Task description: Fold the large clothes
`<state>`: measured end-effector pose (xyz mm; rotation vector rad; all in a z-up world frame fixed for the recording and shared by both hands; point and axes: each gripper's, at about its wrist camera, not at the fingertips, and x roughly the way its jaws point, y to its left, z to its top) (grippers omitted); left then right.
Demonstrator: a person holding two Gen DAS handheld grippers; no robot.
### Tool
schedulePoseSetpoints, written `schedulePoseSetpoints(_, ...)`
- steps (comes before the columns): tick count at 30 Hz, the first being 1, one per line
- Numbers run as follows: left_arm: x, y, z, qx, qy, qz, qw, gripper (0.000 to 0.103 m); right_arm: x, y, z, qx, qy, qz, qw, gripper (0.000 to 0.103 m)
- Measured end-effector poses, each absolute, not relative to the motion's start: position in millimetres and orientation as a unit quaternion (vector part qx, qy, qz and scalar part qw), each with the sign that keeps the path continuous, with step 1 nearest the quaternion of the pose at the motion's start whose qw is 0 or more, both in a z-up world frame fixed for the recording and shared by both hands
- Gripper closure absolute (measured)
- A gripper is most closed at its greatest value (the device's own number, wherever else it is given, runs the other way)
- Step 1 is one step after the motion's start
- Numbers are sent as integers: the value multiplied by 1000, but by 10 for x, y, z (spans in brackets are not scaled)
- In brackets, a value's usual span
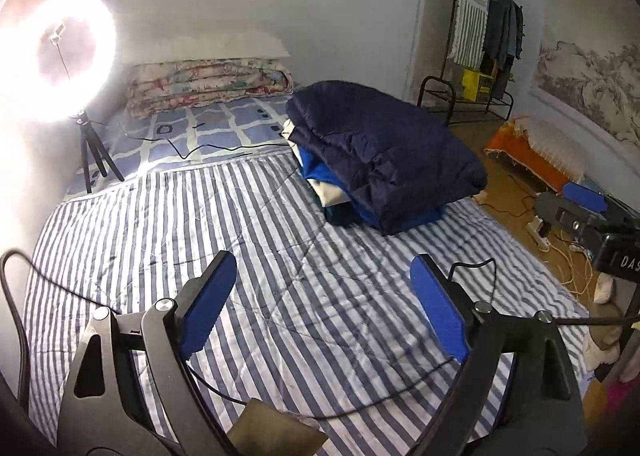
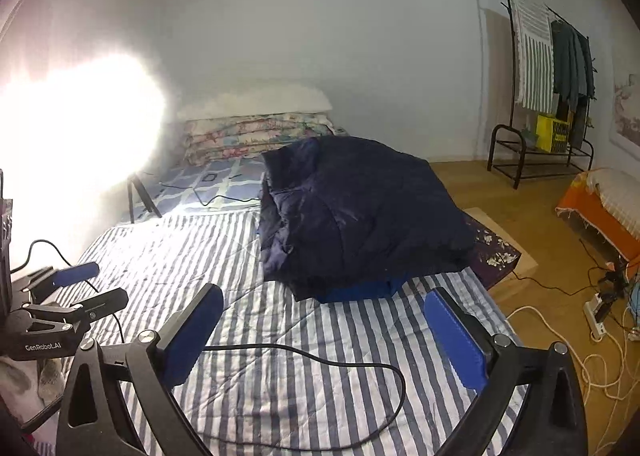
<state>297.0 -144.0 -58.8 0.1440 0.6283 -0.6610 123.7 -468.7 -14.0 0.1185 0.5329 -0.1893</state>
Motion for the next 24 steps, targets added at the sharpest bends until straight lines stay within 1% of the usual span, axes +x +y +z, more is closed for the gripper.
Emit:
schedulePoseSetpoints(6, 2538, -1278, -252, 60, 294, -309, 903, 12, 798, -4584, 151, 55, 261, -96, 959, 0)
schedulePoseSetpoints(11, 2070, -1196, 11, 73, 286, -294, 909, 12, 398, -4527, 335, 63, 274, -100, 954, 0)
schedulePoseSetpoints(15, 1692, -1078, 145, 51, 282, -295, 911, 12, -2, -4509, 481, 70, 264, -115, 955, 0)
schedulePoseSetpoints(21, 1217, -951, 162, 39, 281, -288, 915, 10, -396, -4483, 508, 76, 260, -124, 954, 0)
schedulePoseSetpoints(23, 1129, -880, 111, 24, 288, -288, 913, 5, -490, -4476, 476, 74, 257, -129, 955, 0)
schedulePoseSetpoints(24, 1096, -849, 78, 18, 291, -287, 912, 4, -531, -4474, 451, 73, 256, -131, 955, 0)
